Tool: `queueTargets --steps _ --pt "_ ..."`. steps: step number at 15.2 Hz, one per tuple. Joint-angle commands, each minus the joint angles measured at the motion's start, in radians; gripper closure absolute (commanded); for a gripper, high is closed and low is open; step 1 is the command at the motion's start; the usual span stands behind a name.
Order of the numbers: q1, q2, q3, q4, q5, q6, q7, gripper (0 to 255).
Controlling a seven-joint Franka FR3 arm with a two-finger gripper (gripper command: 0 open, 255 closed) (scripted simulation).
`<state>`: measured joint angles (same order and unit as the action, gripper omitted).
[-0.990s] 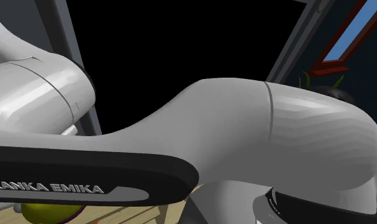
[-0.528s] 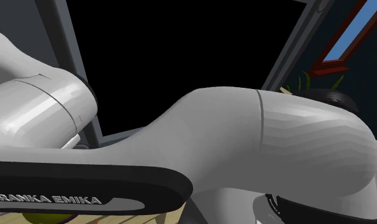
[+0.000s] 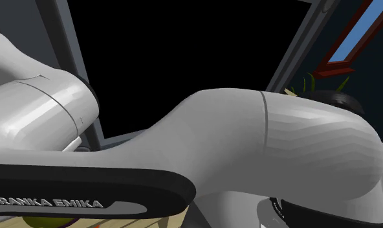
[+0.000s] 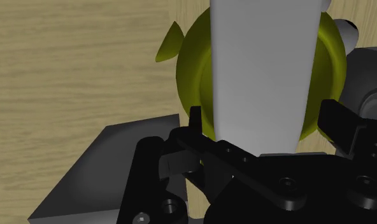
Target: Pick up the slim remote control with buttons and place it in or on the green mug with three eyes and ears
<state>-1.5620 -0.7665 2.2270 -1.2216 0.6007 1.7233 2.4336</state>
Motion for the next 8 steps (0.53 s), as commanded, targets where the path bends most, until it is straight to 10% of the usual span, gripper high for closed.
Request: queueTargets --steps 1,8 --pt "0.0 0.0 0.0 0.0 0.0 0.0 0.0 0" --pt "-0.046 0.01 -0.004 0.133 -0.013 -0.12 0.027 0"
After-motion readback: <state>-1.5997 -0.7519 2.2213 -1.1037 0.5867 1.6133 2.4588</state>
